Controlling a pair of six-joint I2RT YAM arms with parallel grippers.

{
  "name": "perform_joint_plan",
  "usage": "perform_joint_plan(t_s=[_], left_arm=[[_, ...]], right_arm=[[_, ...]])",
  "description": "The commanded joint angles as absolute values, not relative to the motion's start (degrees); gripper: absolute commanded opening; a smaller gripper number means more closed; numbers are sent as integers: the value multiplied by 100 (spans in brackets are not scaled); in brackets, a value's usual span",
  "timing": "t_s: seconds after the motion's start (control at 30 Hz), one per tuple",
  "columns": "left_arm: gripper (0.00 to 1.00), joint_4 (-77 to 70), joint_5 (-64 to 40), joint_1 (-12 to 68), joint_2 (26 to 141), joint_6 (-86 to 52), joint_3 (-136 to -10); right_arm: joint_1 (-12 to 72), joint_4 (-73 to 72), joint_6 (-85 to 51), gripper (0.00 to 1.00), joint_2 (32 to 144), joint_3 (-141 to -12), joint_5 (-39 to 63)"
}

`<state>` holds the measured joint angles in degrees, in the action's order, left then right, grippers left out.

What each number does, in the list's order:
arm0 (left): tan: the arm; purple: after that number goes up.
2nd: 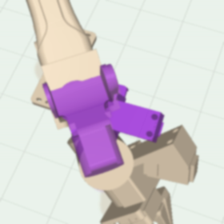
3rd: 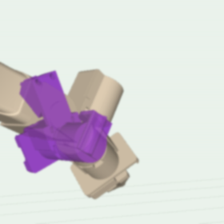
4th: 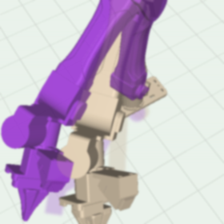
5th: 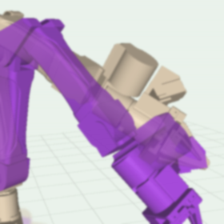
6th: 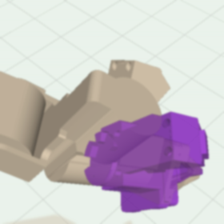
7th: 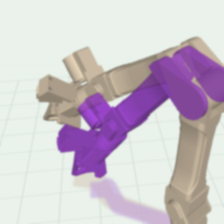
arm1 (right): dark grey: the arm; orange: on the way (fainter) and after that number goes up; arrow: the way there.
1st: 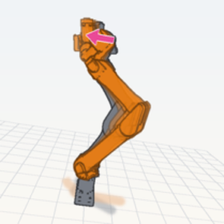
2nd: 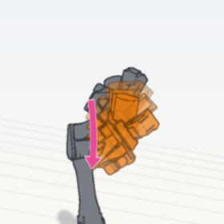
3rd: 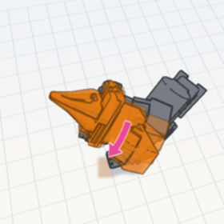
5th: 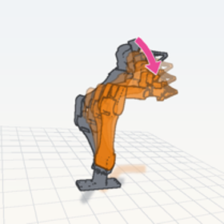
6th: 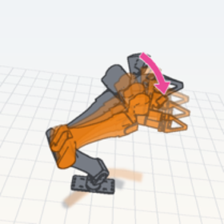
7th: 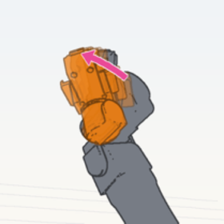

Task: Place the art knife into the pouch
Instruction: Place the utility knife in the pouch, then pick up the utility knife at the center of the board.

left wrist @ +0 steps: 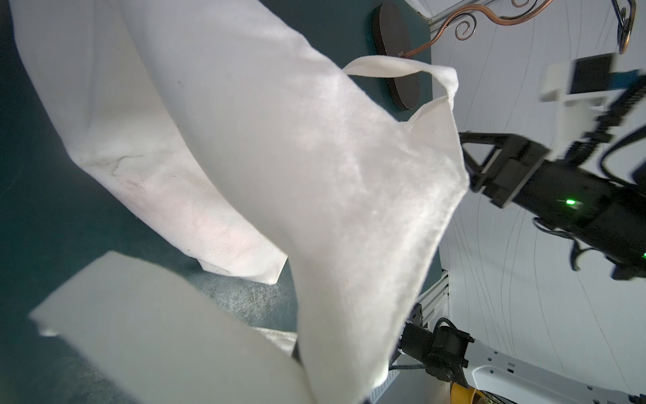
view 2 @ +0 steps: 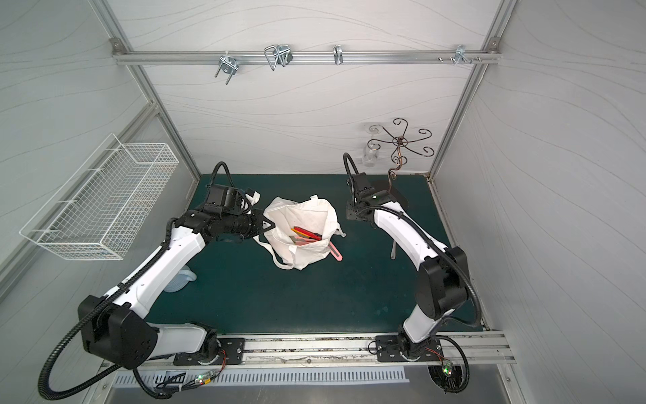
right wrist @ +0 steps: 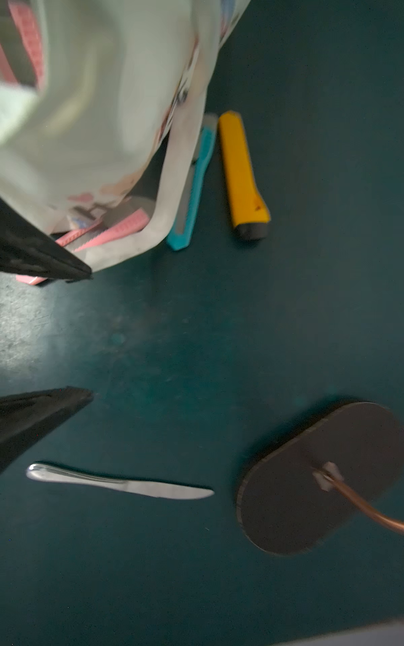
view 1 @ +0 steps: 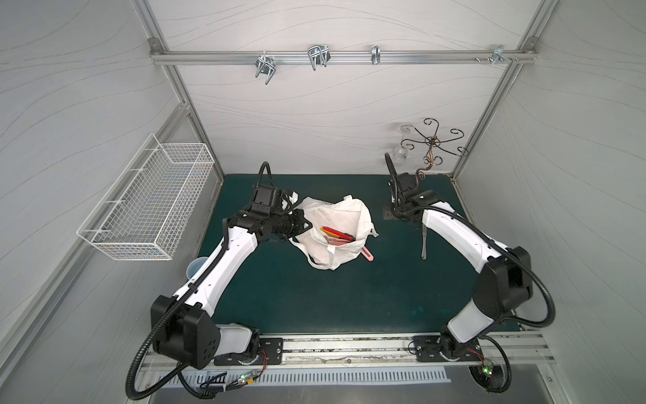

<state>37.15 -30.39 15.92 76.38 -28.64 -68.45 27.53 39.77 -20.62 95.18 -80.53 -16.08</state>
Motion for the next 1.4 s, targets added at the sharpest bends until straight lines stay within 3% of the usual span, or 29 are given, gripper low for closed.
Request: perform_joint_plan(t_s=[0.0, 0.7, 1.23, 1.37], left_arm=[[0, 3660, -2997, 1617, 7629, -2749, -7102], [0, 3990, -2674, 1591, 7368, -2739, -6987], [0, 3942, -2772, 1557, 7406, -2725, -6963], [0, 3938, -2770, 1556, 7392, -2716, -6975]], right_arm=[[2707, 4169, -2201, 52, 9751, -7854, -1212], [3914, 3153, -1871, 51, 10440, -6987, -526], [3956, 2833, -1513, 55, 11173, -6967, -695], [3985, 2871, -1527, 49, 11263, -6980, -562]])
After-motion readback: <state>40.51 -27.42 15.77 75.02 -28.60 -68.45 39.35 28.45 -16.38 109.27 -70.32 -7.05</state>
